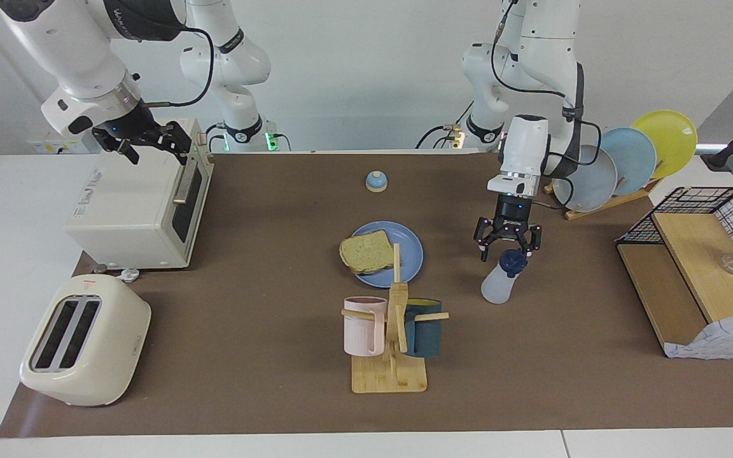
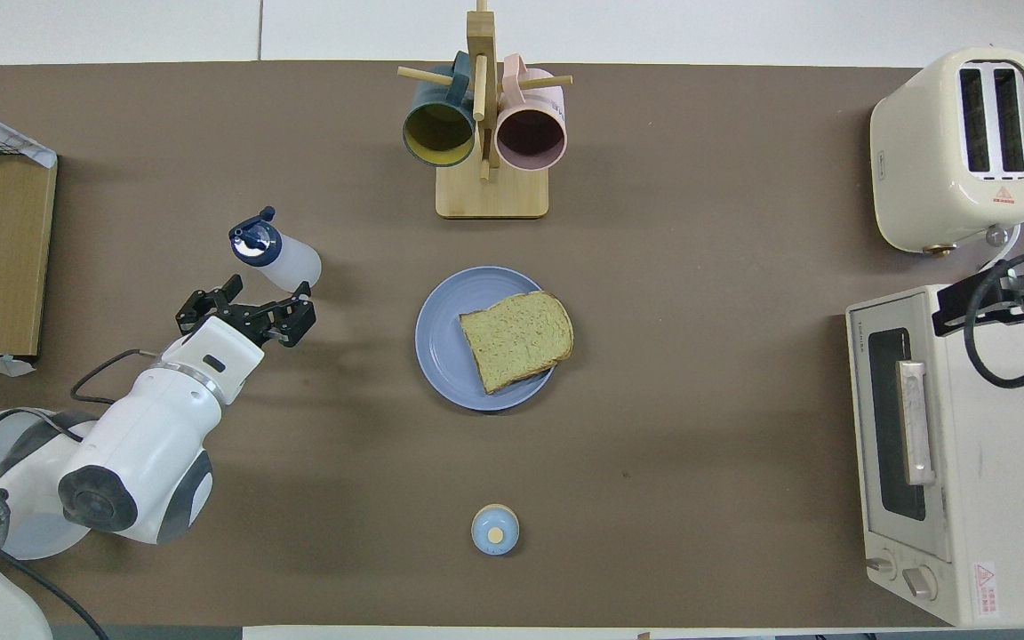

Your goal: Put bread on plate and add seasoning

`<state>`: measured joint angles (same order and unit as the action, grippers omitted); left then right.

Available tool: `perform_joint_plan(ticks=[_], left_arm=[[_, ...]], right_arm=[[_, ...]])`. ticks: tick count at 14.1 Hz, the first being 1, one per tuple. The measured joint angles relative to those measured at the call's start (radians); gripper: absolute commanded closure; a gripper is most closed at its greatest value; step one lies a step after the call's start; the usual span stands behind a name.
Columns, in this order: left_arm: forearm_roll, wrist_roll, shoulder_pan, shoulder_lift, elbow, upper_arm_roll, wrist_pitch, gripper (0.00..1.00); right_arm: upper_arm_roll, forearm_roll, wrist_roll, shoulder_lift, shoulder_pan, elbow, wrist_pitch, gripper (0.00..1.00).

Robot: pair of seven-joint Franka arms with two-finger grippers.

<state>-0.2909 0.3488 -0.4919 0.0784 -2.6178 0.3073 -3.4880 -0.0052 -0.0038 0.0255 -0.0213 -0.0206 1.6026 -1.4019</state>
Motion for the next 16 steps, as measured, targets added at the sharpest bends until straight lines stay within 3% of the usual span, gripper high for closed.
perform_joint_plan(ticks=[7, 16], left_arm=[[-0.003, -0.023, -0.038, -0.095, -0.1, -0.004, -0.002, 0.0], [-0.003, 0.083, -0.215, -0.105, -0.092, -0.008, 0.043, 0.0]], right_arm=[[0.0, 0.0, 0.0, 0.0, 0.0, 0.0, 0.0, 0.0], [0.0, 0.0, 0.0, 0.0, 0.0, 0.0, 0.0, 0.0]])
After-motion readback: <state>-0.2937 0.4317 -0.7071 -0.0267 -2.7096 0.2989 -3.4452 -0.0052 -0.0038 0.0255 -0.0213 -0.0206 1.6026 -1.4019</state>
